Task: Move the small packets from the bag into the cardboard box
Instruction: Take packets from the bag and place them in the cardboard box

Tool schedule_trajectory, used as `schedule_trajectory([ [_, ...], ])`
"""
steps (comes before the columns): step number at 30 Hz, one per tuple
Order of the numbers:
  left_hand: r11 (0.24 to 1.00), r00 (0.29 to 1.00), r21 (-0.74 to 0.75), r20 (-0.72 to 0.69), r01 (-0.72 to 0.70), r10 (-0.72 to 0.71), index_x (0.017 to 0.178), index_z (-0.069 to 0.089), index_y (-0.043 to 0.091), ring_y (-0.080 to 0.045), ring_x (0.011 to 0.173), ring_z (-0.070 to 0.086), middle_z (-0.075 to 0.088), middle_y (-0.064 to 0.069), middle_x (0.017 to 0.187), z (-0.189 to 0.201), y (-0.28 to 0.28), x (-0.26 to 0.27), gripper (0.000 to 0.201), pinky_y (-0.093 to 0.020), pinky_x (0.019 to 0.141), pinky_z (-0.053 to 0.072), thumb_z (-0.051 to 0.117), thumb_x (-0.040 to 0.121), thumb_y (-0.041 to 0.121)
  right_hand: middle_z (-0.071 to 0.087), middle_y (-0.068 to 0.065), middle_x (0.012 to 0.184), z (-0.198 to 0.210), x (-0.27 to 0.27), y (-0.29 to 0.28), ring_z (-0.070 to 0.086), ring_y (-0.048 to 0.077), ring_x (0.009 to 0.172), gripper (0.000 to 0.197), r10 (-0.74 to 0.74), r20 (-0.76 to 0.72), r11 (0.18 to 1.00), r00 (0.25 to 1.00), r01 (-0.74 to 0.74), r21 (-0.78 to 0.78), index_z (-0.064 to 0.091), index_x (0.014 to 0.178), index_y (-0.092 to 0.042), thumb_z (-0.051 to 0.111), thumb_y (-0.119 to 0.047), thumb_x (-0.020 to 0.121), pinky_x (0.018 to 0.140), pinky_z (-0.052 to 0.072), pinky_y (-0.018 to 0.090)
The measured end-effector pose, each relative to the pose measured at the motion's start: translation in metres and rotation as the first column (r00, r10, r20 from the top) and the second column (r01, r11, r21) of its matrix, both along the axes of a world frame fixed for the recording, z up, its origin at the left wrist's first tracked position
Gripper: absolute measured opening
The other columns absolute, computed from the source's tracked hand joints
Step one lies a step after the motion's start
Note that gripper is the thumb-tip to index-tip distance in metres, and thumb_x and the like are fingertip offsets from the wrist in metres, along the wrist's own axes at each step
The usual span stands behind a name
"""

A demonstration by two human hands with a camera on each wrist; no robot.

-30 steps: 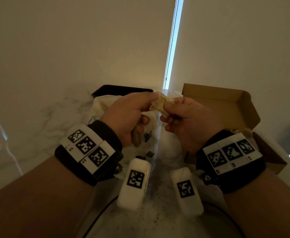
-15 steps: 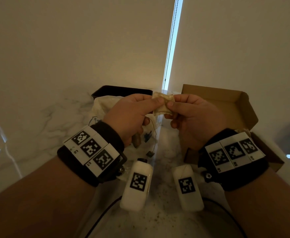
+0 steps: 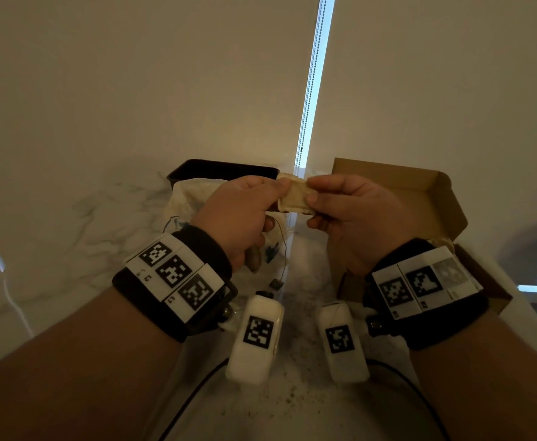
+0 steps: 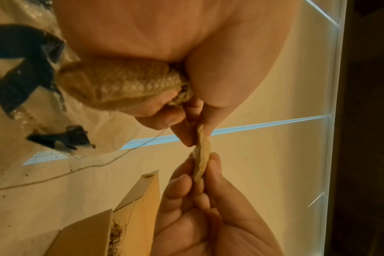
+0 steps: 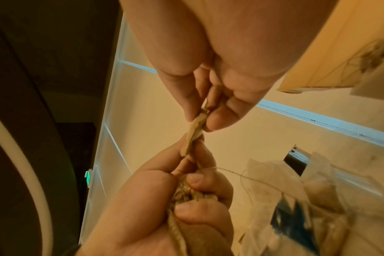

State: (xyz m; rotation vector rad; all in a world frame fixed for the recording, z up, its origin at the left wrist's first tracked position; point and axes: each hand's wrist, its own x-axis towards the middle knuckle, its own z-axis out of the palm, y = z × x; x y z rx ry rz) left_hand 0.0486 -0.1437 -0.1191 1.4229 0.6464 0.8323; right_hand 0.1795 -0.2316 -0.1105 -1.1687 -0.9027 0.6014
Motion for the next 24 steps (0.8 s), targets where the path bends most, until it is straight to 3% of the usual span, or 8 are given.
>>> schedule_trajectory([
  [3, 1.0, 1.0, -0.026, -0.004, -0.006, 0.006, 0.095, 0.068, 0.021, -0.01, 0.056, 0.045, 0.059, -0.001, 0.082, 0.003, -0.002, -0.001, 0.027, -0.021, 0.037, 0.032, 0.06, 0.096, 0.047, 0.072, 0.0, 0.074, 0.001, -0.001, -0.003, 0.064, 0.015, 0.066, 0.023, 0.011, -0.042, 0.999, 0.999, -0.012, -0.042, 0.07, 0.081, -0.012, 0.062, 0.009, 0.084, 0.059, 0.054, 0.023],
  [7, 0.988, 1.0, -0.153, 0.027, -0.002, 0.006, 0.1, 0.07, 0.017, -0.008, 0.052, 0.044, 0.064, 0.002, 0.081, 0.007, -0.004, -0.001, 0.039, -0.02, 0.037, 0.031, 0.054, 0.096, 0.053, 0.07, 0.01, 0.095, 0.009, 0.004, -0.016, 0.065, 0.023, 0.079, 0.019, -0.043, -0.026, 0.996, 0.999, 0.041, -0.075, 0.071, 0.087, -0.011, 0.063, 0.006, 0.084, 0.065, 0.053, 0.028],
  [11, 0.979, 0.999, -0.205, 0.032, 0.023, -0.016, 0.1, 0.069, 0.015, -0.008, 0.05, 0.044, 0.061, 0.002, 0.078, 0.007, -0.006, -0.002, 0.04, -0.018, 0.036, 0.031, 0.053, 0.097, 0.052, 0.074, 0.009, 0.09, 0.017, 0.027, -0.042, 0.069, 0.025, 0.083, 0.019, -0.112, -0.018, 0.985, 0.993, 0.109, -0.131, 0.074, 0.09, -0.012, 0.064, 0.004, 0.084, 0.07, 0.055, 0.033],
  [16, 0.96, 0.996, -0.268, 0.064, 0.08, -0.065, 0.102, 0.067, 0.014, -0.007, 0.045, 0.046, 0.06, 0.0, 0.08, 0.006, -0.009, 0.001, 0.039, -0.017, 0.033, 0.032, 0.053, 0.098, 0.05, 0.073, 0.011, 0.082, 0.021, 0.06, -0.076, 0.068, 0.021, 0.07, 0.017, -0.272, 0.047, 0.933, 0.961, 0.275, -0.234, 0.073, 0.09, -0.009, 0.065, 0.005, 0.084, 0.053, 0.05, 0.028],
  [18, 0.949, 0.993, -0.296, 0.077, 0.104, -0.085, 0.103, 0.067, 0.014, -0.007, 0.045, 0.046, 0.06, 0.001, 0.079, 0.005, -0.01, 0.002, 0.039, -0.018, 0.033, 0.032, 0.053, 0.097, 0.05, 0.074, 0.016, 0.092, 0.02, 0.073, -0.085, 0.065, 0.027, 0.076, 0.015, -0.307, 0.118, 0.887, 0.945, 0.328, -0.324, 0.077, 0.086, -0.012, 0.07, 0.001, 0.082, 0.061, 0.052, 0.035],
  [21, 0.951, 0.992, -0.289, 0.078, 0.114, -0.095, 0.101, 0.067, 0.015, -0.008, 0.045, 0.047, 0.061, 0.002, 0.078, 0.003, -0.013, 0.003, 0.037, -0.018, 0.034, 0.032, 0.054, 0.097, 0.049, 0.074, 0.015, 0.097, 0.018, 0.085, -0.093, 0.066, 0.035, 0.088, 0.015, -0.306, 0.237, 0.801, 0.922, 0.384, -0.459, 0.077, 0.087, -0.016, 0.072, -0.003, 0.082, 0.088, 0.056, 0.047],
  [24, 0.954, 0.993, -0.283, 0.081, 0.104, -0.084, 0.101, 0.068, 0.014, -0.008, 0.046, 0.047, 0.061, 0.002, 0.079, 0.002, -0.014, 0.003, 0.037, -0.018, 0.034, 0.032, 0.054, 0.097, 0.048, 0.074, 0.015, 0.094, 0.013, 0.091, -0.096, 0.067, 0.03, 0.078, 0.014, -0.274, 0.336, 0.73, 0.901, 0.422, -0.538, 0.076, 0.088, -0.015, 0.072, -0.004, 0.082, 0.088, 0.056, 0.047],
])
